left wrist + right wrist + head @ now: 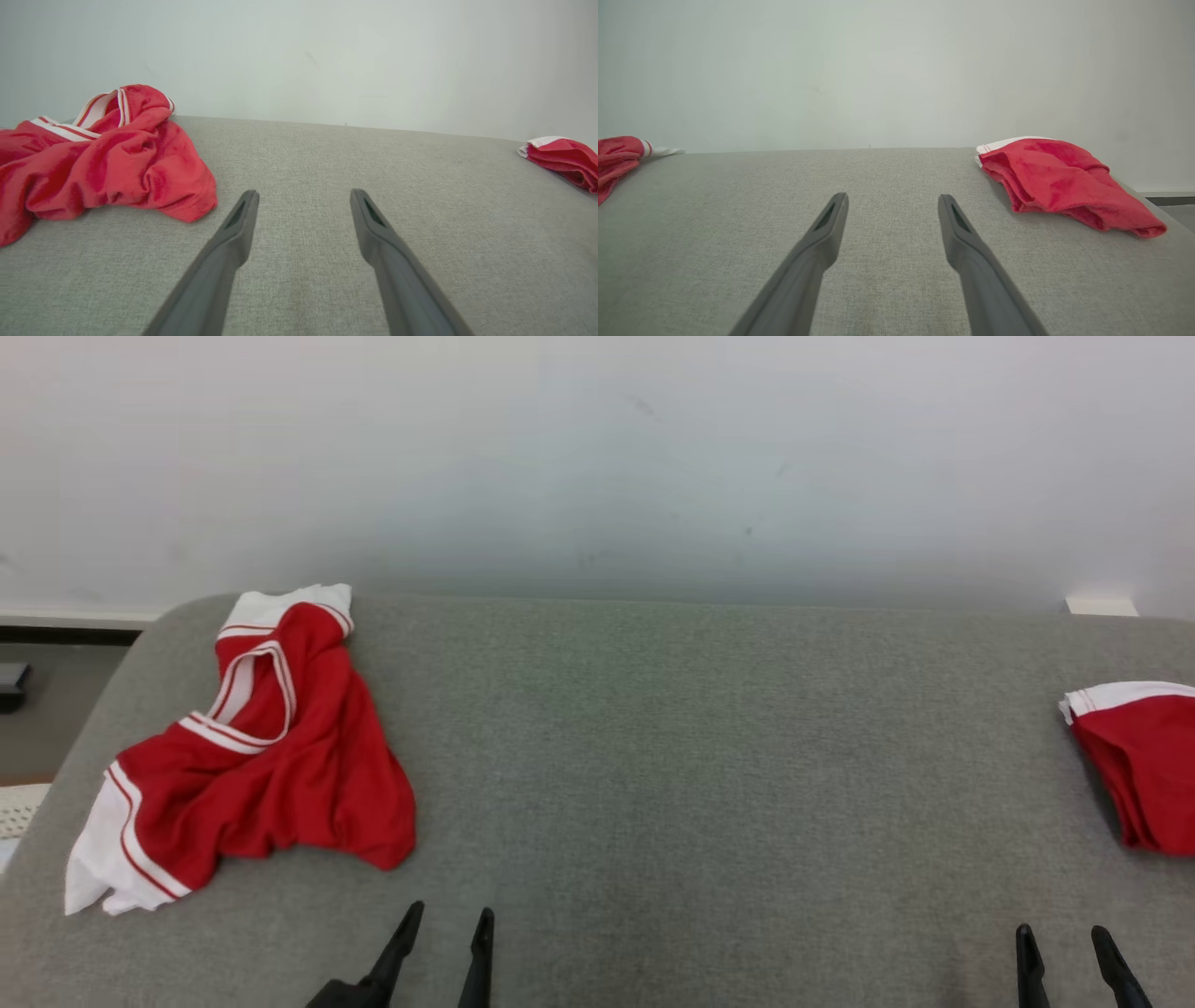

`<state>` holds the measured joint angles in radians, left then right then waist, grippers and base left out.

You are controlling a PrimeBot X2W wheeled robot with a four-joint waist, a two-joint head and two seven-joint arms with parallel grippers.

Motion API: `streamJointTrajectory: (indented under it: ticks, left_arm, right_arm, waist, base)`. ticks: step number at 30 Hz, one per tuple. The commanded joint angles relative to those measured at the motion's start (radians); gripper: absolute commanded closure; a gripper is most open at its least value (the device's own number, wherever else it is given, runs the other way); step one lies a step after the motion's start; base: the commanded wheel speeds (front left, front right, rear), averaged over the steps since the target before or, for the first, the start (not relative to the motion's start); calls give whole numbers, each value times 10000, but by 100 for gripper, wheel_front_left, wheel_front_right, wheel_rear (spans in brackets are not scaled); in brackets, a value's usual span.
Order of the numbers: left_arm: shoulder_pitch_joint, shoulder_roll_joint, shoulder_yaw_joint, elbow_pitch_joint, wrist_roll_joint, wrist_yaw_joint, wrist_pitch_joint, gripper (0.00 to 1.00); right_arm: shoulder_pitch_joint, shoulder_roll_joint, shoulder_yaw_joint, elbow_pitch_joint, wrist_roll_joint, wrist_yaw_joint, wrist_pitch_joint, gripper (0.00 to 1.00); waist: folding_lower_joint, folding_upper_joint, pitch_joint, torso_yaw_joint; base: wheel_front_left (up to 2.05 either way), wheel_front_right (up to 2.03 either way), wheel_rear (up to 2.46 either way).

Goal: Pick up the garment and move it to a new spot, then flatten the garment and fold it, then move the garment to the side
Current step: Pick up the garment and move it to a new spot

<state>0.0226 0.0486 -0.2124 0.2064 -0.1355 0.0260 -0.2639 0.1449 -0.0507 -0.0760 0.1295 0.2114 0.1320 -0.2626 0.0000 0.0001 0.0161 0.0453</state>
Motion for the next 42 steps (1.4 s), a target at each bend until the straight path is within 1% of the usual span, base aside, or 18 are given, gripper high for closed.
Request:
streamJointTrajectory:
  ticks: [1, 6, 12, 18, 21, 24, 27, 30, 33, 35, 40, 42]
  left_arm:
    - [-67, 38, -3, -25, -60, -14, -6, 0]
    - [-47, 39, -105, -15, -107, 12, -6, 0]
    - [241, 36, -108, -25, -289, 154, -6, 0]
    - [515, 38, 69, -101, -416, 300, -6, 0]
    - [439, 38, 264, -196, -435, 335, -6, 0]
    - [-46, 38, 563, -330, -387, 303, -6, 0]
    - [-735, 69, 1049, -388, -305, 273, -6, 0]
    - [-1778, 227, 1591, -176, -360, 175, -6, 0]
    - [-3091, 495, 1882, 620, -497, 3, -6, 0]
    - [-3988, 753, 1957, 1386, -482, -85, 170, 0]
    - [-6078, 1159, 2198, 3146, -706, -80, 861, 0]
    - [-6650, 1358, 2135, 3945, -581, -74, 1224, 0]
  right_arm:
    - [24, 1, 8, -26, -28, -28, -28, 0]
    - [118, 2, 172, 26, 13, -28, -28, 0]
    - [107, -1, 608, 140, -6, -28, -26, 0]
    - [8, -1, 910, 222, 33, -28, -26, 0]
    - [-70, -5, 897, 186, -65, -28, -26, 0]
    - [-265, -5, 792, 115, -246, -28, -27, 0]
    - [-527, -16, 657, 23, -484, -28, -27, 0]
    - [-932, -222, 561, -103, -689, -28, -27, 0]
    - [-1352, -519, 466, -188, -789, -28, -27, 0]
    - [-1585, -746, 435, -209, -838, -28, -25, 0]
    - [-2004, -1121, 459, -255, -851, -28, -24, 0]
    - [-2102, -1221, 505, -210, -841, -28, -7, 0]
  waist:
    - [0, -1, -22, 219]
    - [0, -1, -106, 1180]
    - [0, -1, -182, 2321]
    - [0, -1, -160, 3024]
    - [0, -1, 51, 3201]
    - [0, -1, 472, 3298]
    - [0, -1, 1163, 3308]
    - [0, -1, 1959, 3251]
    - [0, -1, 2728, 3209]
    - [0, -1, 3177, 3187]
    - [0, -1, 3883, 3082]
    - [0, -1, 4015, 3008]
  base:
    - [0, 0, 0]
    - [0, 0, 0]
    - [0, 0, 0]
    - [0, 0, 0]
    - [0, 0, 0]
    - [0, 0, 0]
    - [0, 0, 0]
    - [0, 0, 0]
    - [0, 0, 0]
    - [0, 0, 0]
    - [0, 0, 0]
    - [0, 0, 0]
